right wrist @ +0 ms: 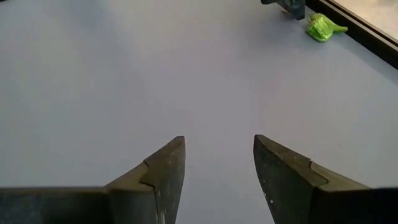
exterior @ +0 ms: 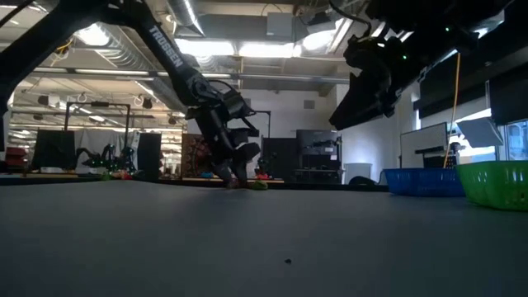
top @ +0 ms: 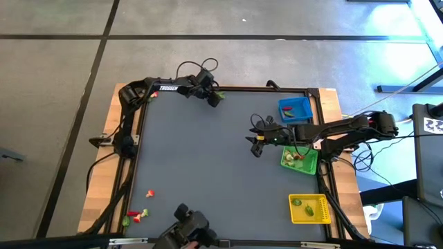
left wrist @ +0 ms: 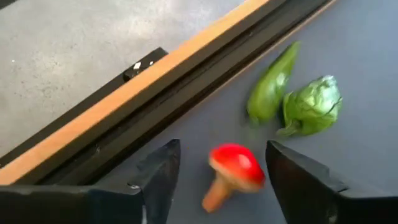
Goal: Sort produce into baskets
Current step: Put the red mushroom into the green basket
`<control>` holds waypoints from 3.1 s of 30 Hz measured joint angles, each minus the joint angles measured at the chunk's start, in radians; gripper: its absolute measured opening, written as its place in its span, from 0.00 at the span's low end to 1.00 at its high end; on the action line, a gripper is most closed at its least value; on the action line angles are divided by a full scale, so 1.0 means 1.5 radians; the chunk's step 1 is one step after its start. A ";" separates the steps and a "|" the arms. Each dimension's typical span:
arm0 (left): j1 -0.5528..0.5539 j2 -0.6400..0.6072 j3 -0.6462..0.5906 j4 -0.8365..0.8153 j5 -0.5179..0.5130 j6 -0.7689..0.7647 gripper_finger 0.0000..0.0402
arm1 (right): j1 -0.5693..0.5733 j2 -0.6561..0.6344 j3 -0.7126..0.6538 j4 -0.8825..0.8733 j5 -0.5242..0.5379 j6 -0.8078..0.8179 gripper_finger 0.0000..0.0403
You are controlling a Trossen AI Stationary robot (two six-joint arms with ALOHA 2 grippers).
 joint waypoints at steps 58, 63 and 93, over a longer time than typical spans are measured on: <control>-0.408 -0.272 -0.002 -0.019 0.097 0.312 0.15 | 0.053 -0.072 0.085 0.062 -0.062 -0.093 0.39; -0.422 -0.272 -0.002 0.010 0.097 0.313 0.15 | 0.052 -0.051 0.086 0.083 -0.074 -0.099 0.31; -0.429 -0.272 -0.003 0.010 0.098 0.304 0.32 | 0.052 -0.044 0.085 0.089 -0.098 -0.142 0.01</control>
